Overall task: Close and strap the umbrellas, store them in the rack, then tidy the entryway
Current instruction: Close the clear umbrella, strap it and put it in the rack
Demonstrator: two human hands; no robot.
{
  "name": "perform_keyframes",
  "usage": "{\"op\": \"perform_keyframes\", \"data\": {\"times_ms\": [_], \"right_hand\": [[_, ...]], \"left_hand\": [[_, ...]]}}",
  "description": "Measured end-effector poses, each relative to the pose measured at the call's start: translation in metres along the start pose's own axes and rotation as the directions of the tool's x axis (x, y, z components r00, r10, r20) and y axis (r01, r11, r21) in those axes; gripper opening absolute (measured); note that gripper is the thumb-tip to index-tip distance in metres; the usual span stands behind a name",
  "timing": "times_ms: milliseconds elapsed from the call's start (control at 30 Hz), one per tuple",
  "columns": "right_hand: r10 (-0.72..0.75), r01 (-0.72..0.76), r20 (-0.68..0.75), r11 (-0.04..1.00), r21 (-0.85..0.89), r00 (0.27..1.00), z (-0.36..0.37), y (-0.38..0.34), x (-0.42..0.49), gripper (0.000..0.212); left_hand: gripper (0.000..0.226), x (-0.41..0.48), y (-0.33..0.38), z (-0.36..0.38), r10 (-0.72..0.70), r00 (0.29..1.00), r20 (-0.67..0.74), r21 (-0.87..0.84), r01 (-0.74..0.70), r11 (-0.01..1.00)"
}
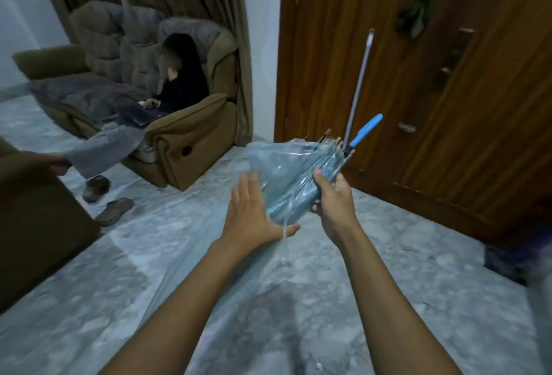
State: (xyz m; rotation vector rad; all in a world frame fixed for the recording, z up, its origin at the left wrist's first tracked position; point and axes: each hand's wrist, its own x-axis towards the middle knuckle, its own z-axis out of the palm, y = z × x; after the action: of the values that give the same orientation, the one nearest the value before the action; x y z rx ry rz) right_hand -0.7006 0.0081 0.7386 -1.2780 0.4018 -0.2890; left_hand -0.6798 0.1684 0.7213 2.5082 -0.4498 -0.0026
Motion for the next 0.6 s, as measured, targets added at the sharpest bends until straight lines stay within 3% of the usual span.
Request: {"op": "perform_keyframes", "data": {"times_ms": [100, 233, 300, 400, 500, 600], "right_hand": [[-0.014, 0.015, -0.013, 0.998, 0.056, 1.000, -0.045, -0.017, 0.017, 0.018], [-0.065, 0.067, -0.039, 0.997, 0.037, 0.997, -0.101, -0.041, 0.040, 0.021], [-0.115, 0.107, -0.121, 0.992, -0.074, 0.986, -0.134, -0.053, 0.057, 0.017], [-0.271, 0.149, -0.297, 0.915, -0.375, 0.916, -0.187, -0.066, 0.082, 0.043], [-0.410, 0.176, -0.423, 0.853, -0.490, 0.808, -0.234, -0.073, 0.089, 0.031], [-0.354, 0.218, -0.278, 0.880, -0.422, 0.893, -0.267, -0.071, 0.093, 0.021]], "left_hand": [[0.100, 0.026, 0.042, 0.020, 0.110, 0.980, 0.169, -0.181, -0.079, 0.980], [0.086, 0.061, 0.098, 0.053, 0.205, 0.941, 0.268, -0.250, -0.138, 0.958], [0.076, 0.079, 0.132, 0.074, 0.254, 0.931, 0.263, -0.306, -0.169, 0.937], [0.066, 0.107, 0.178, 0.102, 0.282, 0.929, 0.240, -0.342, -0.191, 0.920], [0.066, 0.138, 0.217, 0.126, 0.302, 0.928, 0.218, -0.388, -0.201, 0.899], [0.061, 0.160, 0.252, 0.145, 0.311, 0.931, 0.189, -0.438, -0.203, 0.876]]}}
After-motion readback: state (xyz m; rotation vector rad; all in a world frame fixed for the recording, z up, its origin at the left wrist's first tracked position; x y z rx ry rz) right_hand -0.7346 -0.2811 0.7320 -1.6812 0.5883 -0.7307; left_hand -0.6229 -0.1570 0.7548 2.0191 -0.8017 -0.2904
